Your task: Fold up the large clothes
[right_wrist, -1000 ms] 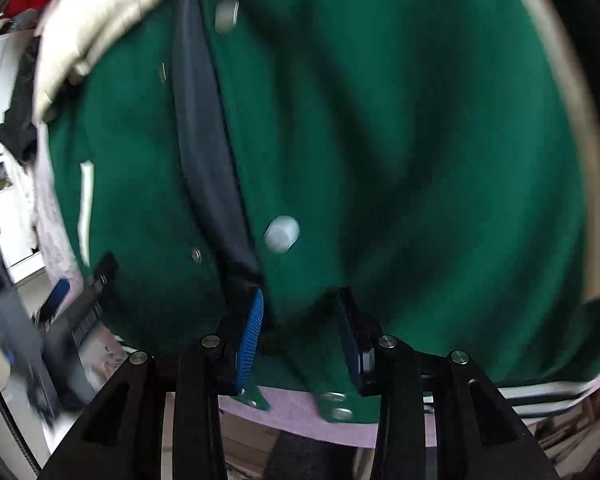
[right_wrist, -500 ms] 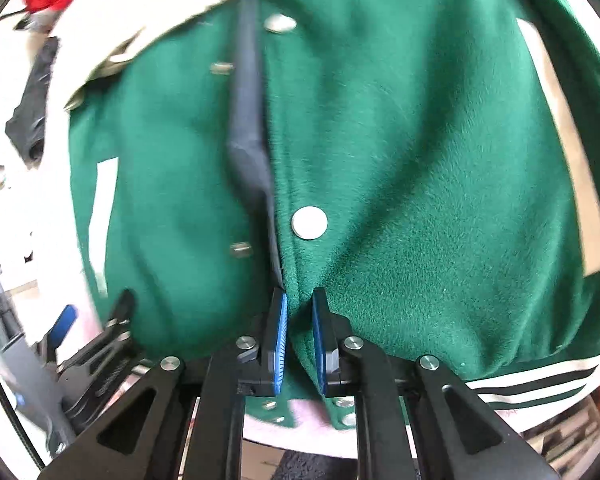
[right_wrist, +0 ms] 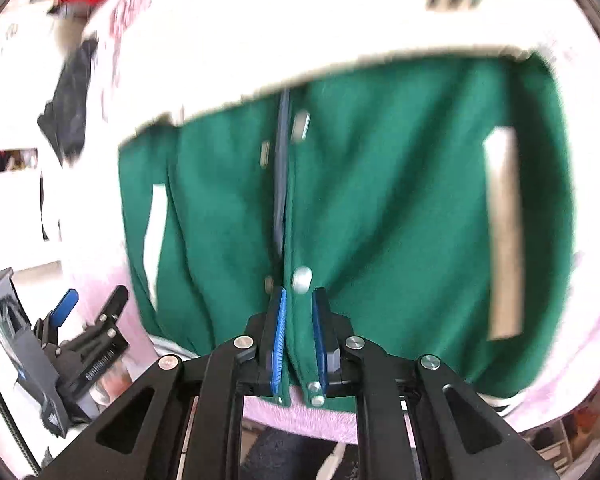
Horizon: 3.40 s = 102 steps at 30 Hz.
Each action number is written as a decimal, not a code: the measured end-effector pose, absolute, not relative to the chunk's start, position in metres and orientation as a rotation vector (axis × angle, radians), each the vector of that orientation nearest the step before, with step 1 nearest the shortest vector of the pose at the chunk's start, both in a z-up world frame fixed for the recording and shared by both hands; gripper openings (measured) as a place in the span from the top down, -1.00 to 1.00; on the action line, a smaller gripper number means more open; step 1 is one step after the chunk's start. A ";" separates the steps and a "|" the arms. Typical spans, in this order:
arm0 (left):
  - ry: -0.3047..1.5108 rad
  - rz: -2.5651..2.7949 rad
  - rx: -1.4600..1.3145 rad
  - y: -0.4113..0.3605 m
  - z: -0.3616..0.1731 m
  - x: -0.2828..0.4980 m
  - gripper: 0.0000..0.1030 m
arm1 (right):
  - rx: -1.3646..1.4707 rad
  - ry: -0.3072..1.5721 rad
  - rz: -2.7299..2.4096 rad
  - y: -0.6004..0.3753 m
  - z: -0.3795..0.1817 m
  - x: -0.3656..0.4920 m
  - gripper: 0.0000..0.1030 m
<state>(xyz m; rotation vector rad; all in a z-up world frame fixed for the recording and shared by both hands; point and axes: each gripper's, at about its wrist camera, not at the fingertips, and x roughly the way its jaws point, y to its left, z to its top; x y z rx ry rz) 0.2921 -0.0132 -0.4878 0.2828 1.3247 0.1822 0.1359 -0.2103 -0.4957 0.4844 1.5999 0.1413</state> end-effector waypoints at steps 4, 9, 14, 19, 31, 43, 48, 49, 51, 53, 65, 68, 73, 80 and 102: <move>1.254 0.186 0.301 -0.038 -0.455 0.395 -1.00 | 0.519 1.526 0.095 -0.256 -0.460 0.211 0.72; 1.262 0.194 0.297 -0.078 -0.460 0.528 -1.00 | 0.510 1.432 0.058 -0.309 -0.439 0.328 0.70; 1.285 0.209 0.400 -0.118 -0.505 0.621 -1.00 | 0.492 1.403 0.010 -0.342 -0.458 0.467 0.67; 1.295 0.255 0.432 -0.125 -0.544 0.676 -1.00 | 0.526 1.421 -0.022 -0.342 -0.508 0.563 0.23; 1.299 0.280 0.407 -0.110 -0.598 0.718 -1.00 | 0.221 1.487 -0.107 -0.287 -0.606 0.655 0.05; 1.216 0.315 0.371 -0.081 -0.563 0.739 -1.00 | 0.233 1.406 -0.068 -0.303 -0.566 0.663 0.33; 1.140 0.379 0.530 -0.071 -0.563 0.737 -1.00 | 0.370 1.347 0.102 -0.289 -0.536 0.655 -0.14; 1.151 0.380 0.532 -0.069 -0.566 0.736 -1.00 | 0.368 1.358 0.115 -0.281 -0.537 0.658 -0.14; 1.166 0.380 0.523 -0.064 -0.570 0.736 -1.00 | 0.417 1.350 0.211 -0.262 -0.543 0.664 -0.14; 1.170 0.381 0.525 -0.062 -0.573 0.735 -1.00 | 0.467 1.405 0.333 -0.237 -0.566 0.673 -0.14; 1.132 0.410 0.485 -0.038 -0.556 0.730 -1.00 | 0.408 1.414 0.284 -0.199 -0.617 0.703 1.00; 1.125 0.422 0.471 -0.032 -0.546 0.729 -1.00 | 0.366 1.425 0.235 -0.201 -0.619 0.718 1.00; 1.064 0.401 0.456 -0.031 -0.510 0.709 -1.00 | 0.407 1.516 0.282 -0.217 -0.588 0.689 0.97; 0.974 0.363 0.456 -0.018 -0.433 0.631 -1.00 | 0.417 1.549 0.305 -0.255 -0.520 0.538 0.06; 1.426 0.272 0.591 0.010 -0.564 0.345 -1.00 | 0.434 1.856 0.055 -0.162 -0.664 0.172 0.36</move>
